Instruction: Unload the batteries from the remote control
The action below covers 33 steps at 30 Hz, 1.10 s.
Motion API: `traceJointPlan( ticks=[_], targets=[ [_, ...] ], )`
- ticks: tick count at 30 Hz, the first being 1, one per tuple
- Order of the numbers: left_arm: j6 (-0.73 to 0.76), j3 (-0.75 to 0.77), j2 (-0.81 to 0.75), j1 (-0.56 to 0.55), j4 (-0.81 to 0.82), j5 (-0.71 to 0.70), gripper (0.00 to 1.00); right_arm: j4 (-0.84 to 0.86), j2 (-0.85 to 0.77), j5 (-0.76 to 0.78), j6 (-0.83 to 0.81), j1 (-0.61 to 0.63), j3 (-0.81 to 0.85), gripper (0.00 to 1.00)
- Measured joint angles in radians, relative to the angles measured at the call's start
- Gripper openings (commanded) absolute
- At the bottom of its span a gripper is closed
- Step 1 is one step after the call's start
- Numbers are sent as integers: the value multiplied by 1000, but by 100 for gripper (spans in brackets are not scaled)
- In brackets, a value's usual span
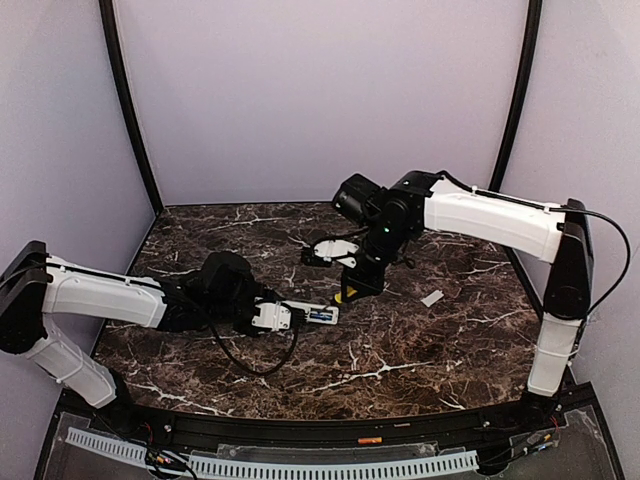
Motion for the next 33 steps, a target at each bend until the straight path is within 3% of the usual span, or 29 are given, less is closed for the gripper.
traceJointPlan(
  ticks=[33],
  targets=[
    [169,-102,30,-35,258,-199,0,1,75,-30,77,-35,63,0]
  ],
)
